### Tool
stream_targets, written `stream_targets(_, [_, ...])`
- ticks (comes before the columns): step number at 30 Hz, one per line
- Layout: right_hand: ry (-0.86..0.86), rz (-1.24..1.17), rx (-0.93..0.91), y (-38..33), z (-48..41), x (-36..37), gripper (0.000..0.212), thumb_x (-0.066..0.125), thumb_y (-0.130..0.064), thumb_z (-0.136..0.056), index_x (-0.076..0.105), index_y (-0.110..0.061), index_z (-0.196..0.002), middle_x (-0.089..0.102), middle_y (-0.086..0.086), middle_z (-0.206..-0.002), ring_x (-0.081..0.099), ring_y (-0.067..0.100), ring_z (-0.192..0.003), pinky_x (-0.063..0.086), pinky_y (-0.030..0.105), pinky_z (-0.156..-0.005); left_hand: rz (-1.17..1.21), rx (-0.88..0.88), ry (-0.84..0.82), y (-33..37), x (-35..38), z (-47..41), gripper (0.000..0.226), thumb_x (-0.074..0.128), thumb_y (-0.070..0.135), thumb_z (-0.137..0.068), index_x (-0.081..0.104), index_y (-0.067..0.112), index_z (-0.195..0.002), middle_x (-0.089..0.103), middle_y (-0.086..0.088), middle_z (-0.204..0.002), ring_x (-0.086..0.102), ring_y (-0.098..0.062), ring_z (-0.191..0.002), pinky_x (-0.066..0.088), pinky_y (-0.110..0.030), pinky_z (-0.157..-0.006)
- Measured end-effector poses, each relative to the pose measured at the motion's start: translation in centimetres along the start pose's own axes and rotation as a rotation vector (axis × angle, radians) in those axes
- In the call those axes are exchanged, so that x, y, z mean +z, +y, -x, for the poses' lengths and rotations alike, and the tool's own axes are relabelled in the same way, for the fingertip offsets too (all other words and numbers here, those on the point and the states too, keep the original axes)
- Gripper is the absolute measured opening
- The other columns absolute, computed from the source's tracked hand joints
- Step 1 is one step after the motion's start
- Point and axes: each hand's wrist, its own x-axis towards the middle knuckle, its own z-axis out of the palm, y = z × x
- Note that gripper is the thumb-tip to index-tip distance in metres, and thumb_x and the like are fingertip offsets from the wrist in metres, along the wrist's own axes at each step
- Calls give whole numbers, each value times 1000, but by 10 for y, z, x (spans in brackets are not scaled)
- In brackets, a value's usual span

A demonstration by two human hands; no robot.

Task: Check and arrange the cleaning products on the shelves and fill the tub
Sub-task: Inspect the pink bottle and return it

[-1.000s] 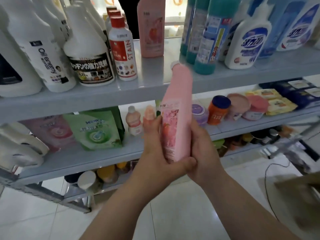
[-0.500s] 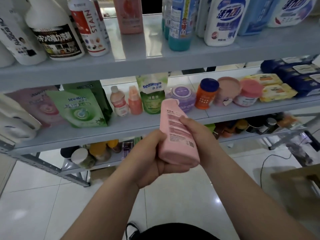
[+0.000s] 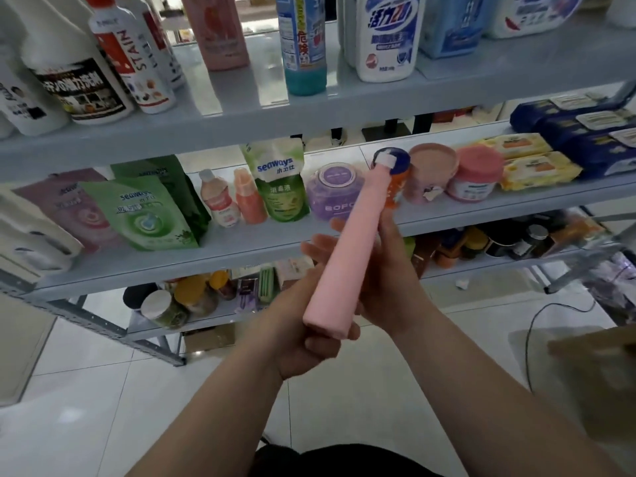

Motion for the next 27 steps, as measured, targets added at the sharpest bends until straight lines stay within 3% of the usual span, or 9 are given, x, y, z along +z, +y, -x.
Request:
stream_targets(4, [180,168,-6,-5,8,-6,66,69,-60,-77,64,-10,-119,77,10,-99,75,23,-89,61,40,-75,-150,-10,-90,-4,5,-2,75,42,73,-86,61,12,-126,70,-23,-105,70,-37,-83,45,-22,-42])
stream_targets(7, [204,176,-151,-9,13,-10,49,70,-41,-79,64,-9,-115,77,8,-96,74,22,-85,59,38,-74,-220,63,-36,-8,5,-3,78,46,73,-80,63,15,-129,73,-22,-115,72,-40,-96,59,-38,-53])
stream_targets(12, [139,277,-301,-20,27,-22,48,76,-32,-76,59,-23,-120,75,-3,-108,73,18,-102,60,36,-81,-477,349,91,-21,1,-14,48,76,50,-85,62,24,-122,77,-5,-106,75,-31,-92,63,-49,-70])
stream_targets(16, [14,317,-354,-24,35,-29,47,79,-39,-79,64,-43,-123,70,-5,-121,65,19,-119,56,41,-95,-530,504,104,-27,-5,-23,56,75,57,-74,64,33,-123,74,-1,-118,71,-24,-109,60,-48,-88])
stream_targets(18, [-21,310,-366,-25,39,-30,43,75,-37,-84,64,-43,-125,70,-6,-125,64,19,-122,56,38,-96,-575,556,151,-30,-8,-26,49,69,64,-77,64,41,-119,73,2,-118,70,-22,-110,58,-51,-92])
stream_targets(21, [-15,230,-292,-30,41,-29,40,60,-31,-100,55,-28,-140,68,-4,-133,63,19,-127,56,39,-98,-555,574,165,-36,-1,-25,30,57,65,-89,65,47,-112,72,3,-115,69,-22,-109,59,-49,-91])
stream_targets(24, [-81,339,-267,-34,44,-28,53,49,-43,-100,46,-30,-152,56,1,-149,56,22,-135,50,45,-107,-203,368,120,-39,16,-25,37,48,48,-102,66,17,-111,73,-17,-104,70,-35,-88,61,-49,-78])
stream_targets(26, [-116,420,-283,-36,47,-27,44,51,-37,-102,53,-39,-146,57,-3,-145,61,16,-123,55,36,-93,-6,193,-177,-39,20,-24,39,59,45,-96,63,8,-106,67,-18,-88,64,-30,-66,52,-32,-54])
stream_targets(27, [-113,459,-300,-36,48,-28,42,53,-30,-103,57,-42,-142,57,-2,-141,63,13,-110,56,29,-82,56,92,-380,-40,20,-23,41,65,46,-92,61,9,-109,64,-14,-87,63,-27,-64,45,-26,-48])
